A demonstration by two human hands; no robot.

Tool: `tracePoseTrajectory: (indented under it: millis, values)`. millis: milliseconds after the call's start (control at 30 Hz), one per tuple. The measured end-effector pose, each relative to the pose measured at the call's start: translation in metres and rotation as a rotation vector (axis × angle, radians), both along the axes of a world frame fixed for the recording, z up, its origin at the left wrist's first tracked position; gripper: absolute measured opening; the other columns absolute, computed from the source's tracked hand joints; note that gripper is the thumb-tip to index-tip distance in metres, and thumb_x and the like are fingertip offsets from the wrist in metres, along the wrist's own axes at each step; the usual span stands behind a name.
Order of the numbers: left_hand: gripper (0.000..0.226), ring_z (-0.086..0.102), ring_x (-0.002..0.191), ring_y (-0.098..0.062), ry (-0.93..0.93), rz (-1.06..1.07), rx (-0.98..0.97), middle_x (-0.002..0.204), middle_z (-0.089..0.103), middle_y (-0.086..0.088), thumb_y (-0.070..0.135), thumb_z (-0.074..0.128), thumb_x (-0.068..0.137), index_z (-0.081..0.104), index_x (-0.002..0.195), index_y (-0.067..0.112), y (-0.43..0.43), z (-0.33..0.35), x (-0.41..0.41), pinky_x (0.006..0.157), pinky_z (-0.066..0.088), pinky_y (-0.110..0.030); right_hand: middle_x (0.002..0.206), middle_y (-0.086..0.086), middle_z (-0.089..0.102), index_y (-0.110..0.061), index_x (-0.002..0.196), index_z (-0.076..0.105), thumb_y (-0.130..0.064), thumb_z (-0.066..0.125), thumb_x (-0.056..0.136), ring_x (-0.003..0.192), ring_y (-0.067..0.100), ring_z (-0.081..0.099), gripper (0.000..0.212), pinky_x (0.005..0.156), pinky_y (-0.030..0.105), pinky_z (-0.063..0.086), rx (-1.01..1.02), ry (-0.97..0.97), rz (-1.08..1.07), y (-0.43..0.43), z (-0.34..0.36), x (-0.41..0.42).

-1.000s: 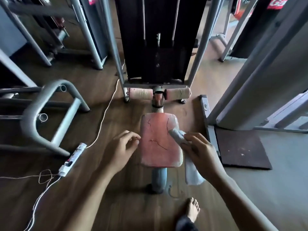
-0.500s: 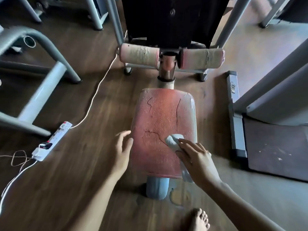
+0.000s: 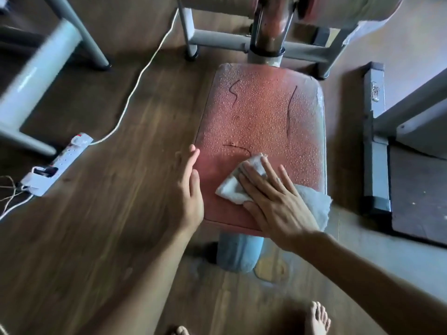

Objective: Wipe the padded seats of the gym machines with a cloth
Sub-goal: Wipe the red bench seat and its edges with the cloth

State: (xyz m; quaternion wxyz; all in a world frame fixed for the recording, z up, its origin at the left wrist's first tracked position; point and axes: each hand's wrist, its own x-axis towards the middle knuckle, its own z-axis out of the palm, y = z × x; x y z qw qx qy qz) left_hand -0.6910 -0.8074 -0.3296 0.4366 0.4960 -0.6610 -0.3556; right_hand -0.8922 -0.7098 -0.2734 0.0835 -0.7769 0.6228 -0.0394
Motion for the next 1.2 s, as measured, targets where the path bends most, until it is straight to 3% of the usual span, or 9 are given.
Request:
tracePoseTrajectory:
  millis: [167, 367, 467, 567, 767, 867, 1000, 1167, 1200]
  values:
    - [0.045, 0.044, 0.143, -0.019, -0.088, 0.027, -0.081, 0.150, 0.052, -0.004, 0.003, 0.034, 0.100, 0.055, 0.140, 0.003, 0.001, 0.003, 0.002, 0.118, 0.036, -0.050, 0.166, -0.006, 0.022, -0.024, 0.159, 0.027, -0.046, 0.024, 0.107, 0.157, 0.025, 0.003, 0.057, 0.127, 0.048, 0.002, -0.014, -0.009, -0.062, -0.058, -0.008, -0.006]
    - [0.046, 0.045, 0.142, -0.015, -0.058, 0.069, 0.005, 0.148, 0.053, -0.007, -0.003, 0.032, 0.099, 0.056, 0.138, 0.000, 0.003, 0.008, -0.003, 0.117, 0.034, -0.025, 0.166, -0.005, 0.025, -0.022, 0.158, 0.030, -0.045, 0.029, 0.107, 0.155, 0.018, 0.013, 0.056, 0.127, 0.042, 0.010, -0.047, -0.126, -0.150, -0.093, -0.012, 0.010]
    - [0.045, 0.047, 0.141, -0.022, -0.079, 0.037, -0.054, 0.147, 0.053, -0.012, -0.007, 0.032, 0.098, 0.055, 0.137, -0.005, 0.002, 0.009, -0.003, 0.117, 0.038, -0.042, 0.165, -0.001, 0.029, -0.021, 0.157, 0.033, -0.044, 0.029, 0.108, 0.154, 0.018, 0.018, 0.055, 0.125, 0.041, 0.019, -0.038, -0.157, 0.010, -0.061, -0.008, 0.003]
    - [0.044, 0.047, 0.141, -0.021, -0.091, 0.025, -0.067, 0.148, 0.053, -0.011, -0.004, 0.032, 0.100, 0.055, 0.138, -0.003, 0.003, 0.009, 0.000, 0.116, 0.039, -0.049, 0.166, -0.006, 0.023, -0.025, 0.159, 0.028, -0.044, 0.028, 0.109, 0.155, 0.015, 0.013, 0.054, 0.127, 0.040, 0.012, 0.002, -0.117, 0.162, -0.032, -0.007, -0.014]
    - [0.050, 0.044, 0.142, -0.012, -0.047, 0.061, 0.050, 0.150, 0.052, -0.006, -0.007, 0.032, 0.095, 0.056, 0.137, -0.001, 0.003, 0.012, -0.003, 0.118, 0.033, -0.024, 0.166, -0.011, 0.022, -0.030, 0.159, 0.027, -0.047, 0.025, 0.107, 0.155, 0.013, 0.012, 0.054, 0.126, 0.049, 0.009, 0.002, -0.065, -0.011, -0.090, -0.010, -0.013]
    - [0.049, 0.043, 0.143, -0.011, -0.058, 0.067, 0.061, 0.150, 0.052, -0.005, -0.005, 0.033, 0.095, 0.057, 0.137, 0.000, 0.005, 0.017, -0.004, 0.120, 0.030, -0.026, 0.166, -0.012, 0.023, -0.030, 0.158, 0.029, -0.045, 0.029, 0.108, 0.155, 0.012, 0.011, 0.053, 0.126, 0.046, 0.012, -0.030, -0.133, -0.096, -0.101, -0.013, -0.005]
    - [0.047, 0.047, 0.141, -0.019, -0.010, 0.058, 0.081, 0.147, 0.054, -0.011, -0.010, 0.032, 0.096, 0.058, 0.134, -0.004, 0.001, 0.013, -0.004, 0.119, 0.035, -0.034, 0.164, -0.010, 0.029, -0.031, 0.153, 0.040, -0.043, 0.037, 0.107, 0.155, 0.015, 0.017, 0.048, 0.126, 0.043, 0.017, -0.027, -0.222, 0.151, -0.065, -0.009, -0.010]
    - [0.042, 0.053, 0.134, -0.011, 0.243, 0.085, 0.358, 0.140, 0.060, 0.000, 0.022, 0.034, 0.101, 0.065, 0.127, 0.010, -0.010, 0.021, 0.002, 0.113, 0.037, -0.020, 0.162, -0.004, 0.035, -0.027, 0.149, 0.048, -0.045, 0.047, 0.106, 0.153, 0.019, 0.023, 0.047, 0.124, 0.045, 0.025, -0.070, -0.190, 0.472, -0.023, -0.015, -0.016]
    - [0.043, 0.055, 0.133, -0.014, 0.285, 0.073, 0.400, 0.137, 0.063, -0.003, 0.017, 0.032, 0.102, 0.066, 0.124, 0.005, -0.014, 0.023, 0.004, 0.112, 0.039, -0.020, 0.161, -0.003, 0.035, -0.027, 0.149, 0.048, -0.045, 0.047, 0.106, 0.153, 0.020, 0.024, 0.047, 0.123, 0.045, 0.025, -0.079, -0.177, 0.496, -0.026, -0.016, -0.016]
